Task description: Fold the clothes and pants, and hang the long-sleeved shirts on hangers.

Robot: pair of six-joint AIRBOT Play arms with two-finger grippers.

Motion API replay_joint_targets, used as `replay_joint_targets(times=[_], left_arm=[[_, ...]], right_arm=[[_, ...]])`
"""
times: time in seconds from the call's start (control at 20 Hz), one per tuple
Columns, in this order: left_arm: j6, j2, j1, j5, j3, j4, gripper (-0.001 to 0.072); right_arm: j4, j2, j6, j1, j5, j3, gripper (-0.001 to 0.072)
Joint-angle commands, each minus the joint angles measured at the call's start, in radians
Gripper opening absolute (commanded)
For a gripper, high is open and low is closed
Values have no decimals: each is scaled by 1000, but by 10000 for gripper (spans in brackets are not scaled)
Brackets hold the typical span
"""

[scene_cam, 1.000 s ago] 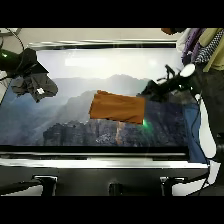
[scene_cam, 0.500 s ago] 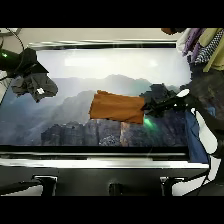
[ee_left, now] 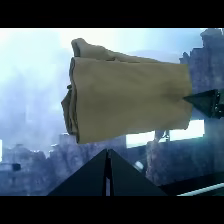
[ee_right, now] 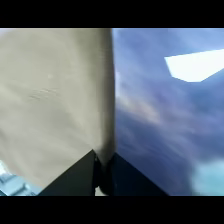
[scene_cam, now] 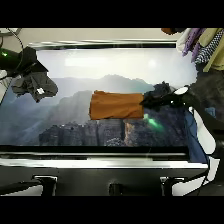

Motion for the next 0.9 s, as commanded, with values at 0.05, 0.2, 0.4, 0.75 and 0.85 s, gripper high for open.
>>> replay_joint_targets(times=[0.05, 0.2, 0.4, 0.75, 0.85], left_arm=[[1, -1, 1, 2, 0, 14, 23], [16, -1, 1, 2, 0, 21, 23], [28, -1, 1, 2, 0, 21, 23], [34, 0, 1, 1, 0, 21, 22], [34, 0, 1, 1, 0, 21, 23]], right_arm=[[-8, 25, 133, -63, -6, 193, 28], [-85, 25, 257, -138, -5, 316, 28], [-119, 30, 383, -257, -16, 406, 28], [-381, 164, 753, -433, -66, 415, 27], [-484, 213, 870, -452, -45, 415, 27]])
